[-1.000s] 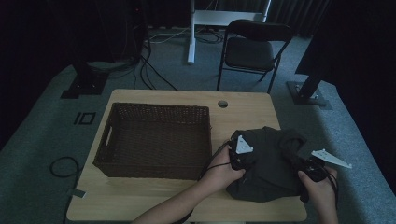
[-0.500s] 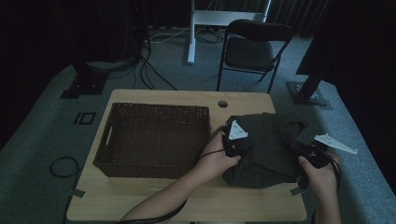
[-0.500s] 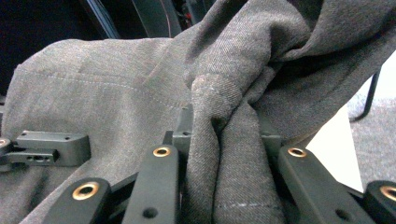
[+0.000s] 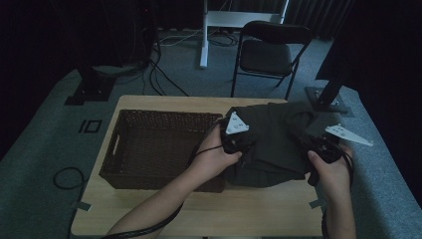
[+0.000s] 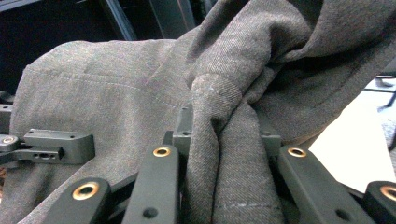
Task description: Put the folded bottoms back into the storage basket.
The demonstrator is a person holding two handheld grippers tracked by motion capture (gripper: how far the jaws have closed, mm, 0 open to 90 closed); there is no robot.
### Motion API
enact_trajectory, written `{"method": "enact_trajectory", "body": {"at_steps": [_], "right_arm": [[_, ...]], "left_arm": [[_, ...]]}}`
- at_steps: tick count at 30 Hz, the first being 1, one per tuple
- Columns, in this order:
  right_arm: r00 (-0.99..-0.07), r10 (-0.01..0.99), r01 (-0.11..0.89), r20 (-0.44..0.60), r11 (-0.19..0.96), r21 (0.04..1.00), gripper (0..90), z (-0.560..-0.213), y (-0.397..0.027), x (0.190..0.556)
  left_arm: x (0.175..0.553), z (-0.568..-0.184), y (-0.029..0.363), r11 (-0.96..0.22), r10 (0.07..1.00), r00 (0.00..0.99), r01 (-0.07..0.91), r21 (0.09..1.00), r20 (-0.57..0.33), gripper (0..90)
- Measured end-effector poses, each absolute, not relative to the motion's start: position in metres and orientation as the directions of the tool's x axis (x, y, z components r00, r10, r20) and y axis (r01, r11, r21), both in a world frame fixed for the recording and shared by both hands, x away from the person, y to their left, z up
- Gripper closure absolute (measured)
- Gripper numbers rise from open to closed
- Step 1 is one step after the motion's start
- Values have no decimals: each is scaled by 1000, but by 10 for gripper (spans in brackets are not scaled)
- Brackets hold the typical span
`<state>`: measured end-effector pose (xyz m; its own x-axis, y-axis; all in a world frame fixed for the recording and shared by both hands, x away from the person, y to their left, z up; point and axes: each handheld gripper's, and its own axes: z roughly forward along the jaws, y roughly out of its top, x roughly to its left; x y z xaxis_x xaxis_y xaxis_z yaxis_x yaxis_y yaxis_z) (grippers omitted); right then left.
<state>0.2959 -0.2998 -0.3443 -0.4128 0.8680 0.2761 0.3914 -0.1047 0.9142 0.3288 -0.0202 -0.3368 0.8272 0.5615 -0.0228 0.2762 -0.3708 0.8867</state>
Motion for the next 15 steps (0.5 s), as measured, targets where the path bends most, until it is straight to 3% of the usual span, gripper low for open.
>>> {"method": "enact_trajectory", "body": {"at_steps": [15], "right_arm": [[-492, 827, 382, 273, -77, 921, 702, -330, -235, 320]], "left_arm": [[337, -326, 52, -328, 609, 792, 301, 895, -43, 728]]}}
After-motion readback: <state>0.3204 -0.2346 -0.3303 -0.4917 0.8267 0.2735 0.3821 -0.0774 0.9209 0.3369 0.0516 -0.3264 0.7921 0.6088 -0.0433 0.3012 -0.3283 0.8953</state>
